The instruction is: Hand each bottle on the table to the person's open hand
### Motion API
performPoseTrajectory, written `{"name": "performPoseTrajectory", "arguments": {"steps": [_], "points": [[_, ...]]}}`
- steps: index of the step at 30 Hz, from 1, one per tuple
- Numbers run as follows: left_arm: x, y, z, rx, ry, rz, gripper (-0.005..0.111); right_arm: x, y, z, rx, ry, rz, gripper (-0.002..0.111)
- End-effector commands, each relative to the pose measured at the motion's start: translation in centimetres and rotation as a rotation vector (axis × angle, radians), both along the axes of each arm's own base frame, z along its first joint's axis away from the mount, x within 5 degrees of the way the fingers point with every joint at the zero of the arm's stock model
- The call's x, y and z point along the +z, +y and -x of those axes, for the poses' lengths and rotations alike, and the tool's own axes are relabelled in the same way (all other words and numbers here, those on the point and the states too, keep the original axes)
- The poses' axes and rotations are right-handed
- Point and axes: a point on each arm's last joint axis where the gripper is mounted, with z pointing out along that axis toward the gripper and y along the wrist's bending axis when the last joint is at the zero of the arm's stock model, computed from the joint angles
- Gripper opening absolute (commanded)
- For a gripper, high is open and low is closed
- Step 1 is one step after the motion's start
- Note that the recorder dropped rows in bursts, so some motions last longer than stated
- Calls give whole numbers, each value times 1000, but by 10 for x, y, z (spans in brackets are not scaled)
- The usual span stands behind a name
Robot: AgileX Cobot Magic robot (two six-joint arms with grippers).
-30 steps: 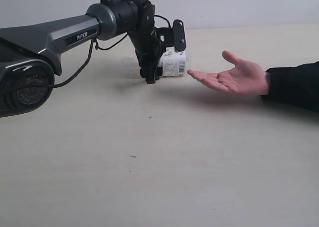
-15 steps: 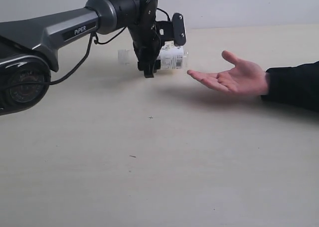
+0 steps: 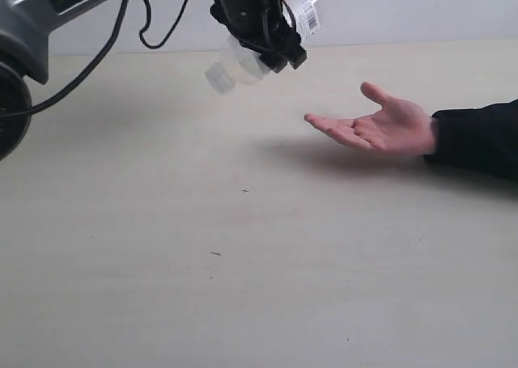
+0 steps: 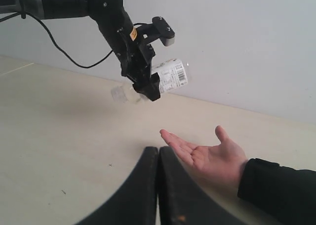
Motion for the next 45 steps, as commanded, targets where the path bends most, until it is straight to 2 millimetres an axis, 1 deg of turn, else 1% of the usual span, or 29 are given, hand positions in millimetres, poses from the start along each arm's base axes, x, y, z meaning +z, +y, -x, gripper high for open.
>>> {"name": "performPoseTrajectory", "arguments": {"steps": [1, 3, 4, 5, 6, 9, 10, 11, 12, 15, 16, 18, 20, 21, 23, 27, 30, 32, 35, 37, 40, 45], "points": [[3, -23, 23, 187, 82, 95, 0, -1, 0, -1, -1, -7, -5, 0], [2, -35, 33, 227, 103, 118, 0, -1, 0, -1, -1, -7, -5, 0], [2, -48, 44, 247, 123, 139, 0, -1, 0, -1, -1, -7, -5, 0], [2, -56, 50, 245, 136, 150, 0, -1, 0, -1, -1, -7, -5, 0], [1, -69, 61, 206, 143, 149, 0, -1, 0, -1, -1, -7, -5, 0], [1, -88, 79, 176, 153, 156, 0, -1, 0, -1, -1, -7, -5, 0], [2, -95, 82, 244, 157, 222, 0, -1, 0, -1, -1, -7, -5, 0], [3, -97, 83, 290, 163, 260, 0, -1, 0, -1, -1, -7, -5, 0], [4, -99, 81, 401, 172, 349, 0, -1, 0, -1, -1, -7, -5, 0], [4, -102, 80, 527, 191, 445, 0, -1, 0, -1, -1, -7, -5, 0], [5, -104, 78, 564, 188, 503, 0, -1, 0, -1, -1, -7, -5, 0], [8, -111, 74, 605, 186, 626, 0, -1, 0, -1, -1, -7, -5, 0], [11, -119, 72, 577, 190, 737, 0, -1, 0, -1, -1, -7, -5, 0], [10, -121, 71, 581, 187, 758, 0, -1, 0, -1, -1, -7, -5, 0], [5, -122, 68, 604, 192, 780, 0, -1, 0, -1, -1, -7, -5, 0], [-12, -119, 61, 661, 224, 779, 0, -1, 0, -1, -1, -7, -5, 0], [-30, -120, 57, 687, 264, 770, 1, -1, 0, -1, -1, -7, -5, 0], [-38, -120, 55, 705, 295, 778, 5, -1, 0, -1, -1, -7, -5, 0], [-54, -123, 53, 711, 311, 777, 15, -1, 0, -1, -1, -7, -5, 0], [-60, -124, 51, 711, 309, 780, 21, -1, 0, -1, -1, -7, -5, 0], [-64, -123, 49, 715, 308, 779, 23, -1, 0, -1, -1, -7, -5, 0], [-64, -122, 48, 708, 304, 775, 23, -1, 0, -1, -1, -7, -5, 0]]}}
